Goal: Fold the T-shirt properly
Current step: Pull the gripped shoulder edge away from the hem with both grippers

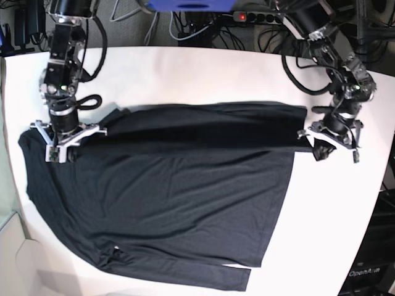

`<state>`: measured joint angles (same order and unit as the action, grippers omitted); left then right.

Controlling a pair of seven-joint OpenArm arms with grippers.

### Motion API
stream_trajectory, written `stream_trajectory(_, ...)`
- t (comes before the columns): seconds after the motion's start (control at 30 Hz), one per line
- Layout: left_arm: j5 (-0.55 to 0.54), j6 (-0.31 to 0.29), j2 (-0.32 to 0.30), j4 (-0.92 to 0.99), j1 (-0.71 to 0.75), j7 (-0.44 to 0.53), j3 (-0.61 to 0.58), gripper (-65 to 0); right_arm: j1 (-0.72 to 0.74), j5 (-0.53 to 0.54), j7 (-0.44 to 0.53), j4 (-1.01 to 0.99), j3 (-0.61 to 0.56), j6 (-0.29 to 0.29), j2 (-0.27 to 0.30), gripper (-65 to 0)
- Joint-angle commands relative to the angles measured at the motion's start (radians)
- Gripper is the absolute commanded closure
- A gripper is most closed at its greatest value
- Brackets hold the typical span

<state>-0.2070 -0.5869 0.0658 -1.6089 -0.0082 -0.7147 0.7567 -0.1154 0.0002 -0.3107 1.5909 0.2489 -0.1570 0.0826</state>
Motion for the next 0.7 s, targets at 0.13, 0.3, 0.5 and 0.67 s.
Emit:
stream_trajectory(0.13,-0.016,-0.002,-0.014,0.035,-0.065,0.028,-0.001,0.0,0.058,-0.001,0.026,-0.050,0.005,0.003,0.012,0.0)
stream_trajectory(0.3,-0.016,-0.002,-0.014,0.074,-0.091,0.033,-0.003,0.0,0.073,-0.001,0.031,-0.088,0.003,0.003,0.021,0.0)
stream_trajectory(0.5,-0.016,-0.002,-0.014,0.138,-0.103,0.034,-0.003,0.0,0.072,-0.001,0.029,-0.094,-0.030,0.003,0.023,0.0)
stream_trajectory(0.67,-0.016,-0.002,-0.014,0.135,-0.100,0.034,0.002,-16.6,0.072,-0.001,0.026,-0.094,-0.030,0.003,0.023,-5.0)
